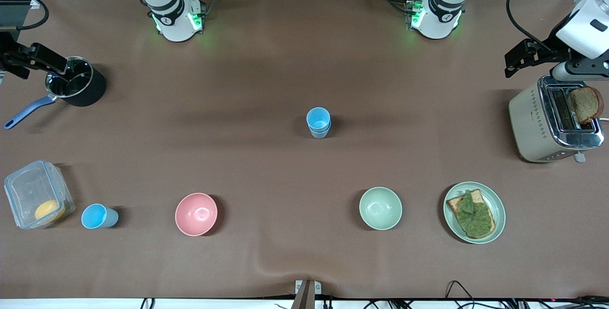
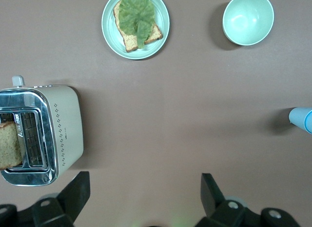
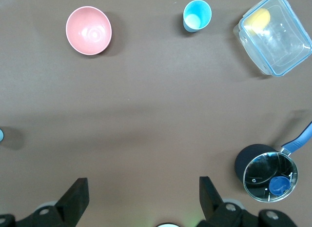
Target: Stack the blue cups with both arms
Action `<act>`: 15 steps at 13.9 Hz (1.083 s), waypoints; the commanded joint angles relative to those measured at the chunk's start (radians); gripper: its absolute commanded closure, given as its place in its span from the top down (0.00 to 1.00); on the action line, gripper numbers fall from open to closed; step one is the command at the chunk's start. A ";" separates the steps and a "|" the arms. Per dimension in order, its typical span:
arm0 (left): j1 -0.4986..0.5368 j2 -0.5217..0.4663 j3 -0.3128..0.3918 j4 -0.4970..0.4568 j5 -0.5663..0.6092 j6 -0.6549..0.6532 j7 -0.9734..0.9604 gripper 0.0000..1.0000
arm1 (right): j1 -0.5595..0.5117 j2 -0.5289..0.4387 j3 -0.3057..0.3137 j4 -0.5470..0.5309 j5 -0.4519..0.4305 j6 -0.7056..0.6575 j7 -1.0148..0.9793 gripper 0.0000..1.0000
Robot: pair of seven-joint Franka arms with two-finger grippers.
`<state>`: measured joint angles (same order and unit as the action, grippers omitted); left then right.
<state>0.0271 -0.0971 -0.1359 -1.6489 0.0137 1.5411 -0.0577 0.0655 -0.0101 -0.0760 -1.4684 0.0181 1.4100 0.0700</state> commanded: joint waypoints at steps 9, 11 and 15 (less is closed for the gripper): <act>-0.007 0.003 -0.008 0.015 -0.020 -0.026 0.006 1.00 | -0.006 0.007 -0.005 0.020 0.008 -0.011 -0.009 1.00; -0.009 0.014 -0.008 0.015 -0.092 -0.021 0.004 1.00 | -0.004 0.007 -0.005 0.019 0.008 -0.011 -0.009 1.00; -0.009 0.031 -0.007 0.017 -0.104 -0.019 0.004 1.00 | -0.010 0.007 -0.007 0.019 0.008 -0.014 -0.010 1.00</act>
<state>0.0172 -0.0721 -0.1431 -1.6502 -0.0708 1.5337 -0.0577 0.0649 -0.0100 -0.0803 -1.4684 0.0181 1.4100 0.0699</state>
